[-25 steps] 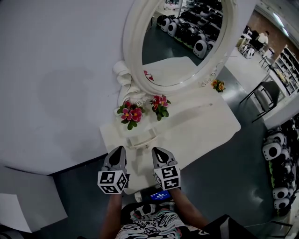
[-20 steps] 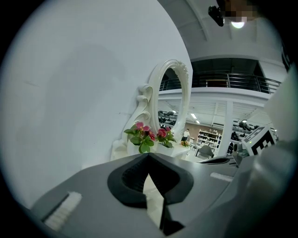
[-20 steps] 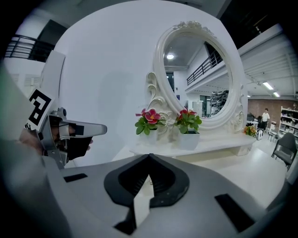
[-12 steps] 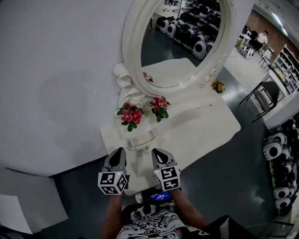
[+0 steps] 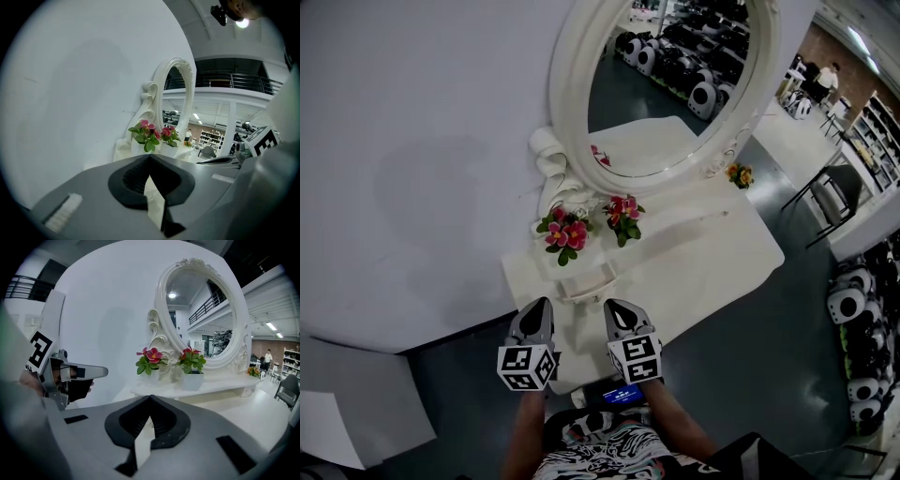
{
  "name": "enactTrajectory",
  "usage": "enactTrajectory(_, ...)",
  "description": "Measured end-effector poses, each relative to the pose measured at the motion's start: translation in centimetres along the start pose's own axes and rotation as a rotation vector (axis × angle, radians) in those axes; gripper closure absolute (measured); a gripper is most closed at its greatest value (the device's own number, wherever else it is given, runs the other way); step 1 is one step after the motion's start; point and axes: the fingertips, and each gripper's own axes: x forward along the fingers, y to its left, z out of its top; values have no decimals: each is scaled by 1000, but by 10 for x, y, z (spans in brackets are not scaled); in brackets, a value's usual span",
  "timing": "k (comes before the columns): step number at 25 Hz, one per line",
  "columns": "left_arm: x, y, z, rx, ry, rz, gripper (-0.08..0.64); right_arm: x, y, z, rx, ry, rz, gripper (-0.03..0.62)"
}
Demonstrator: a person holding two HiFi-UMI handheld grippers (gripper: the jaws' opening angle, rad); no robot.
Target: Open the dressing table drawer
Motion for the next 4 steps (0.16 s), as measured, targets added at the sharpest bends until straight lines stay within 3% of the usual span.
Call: enactTrajectory(4, 2, 6, -2, 2, 9, 5, 558, 5, 2, -2, -3, 16, 5, 591)
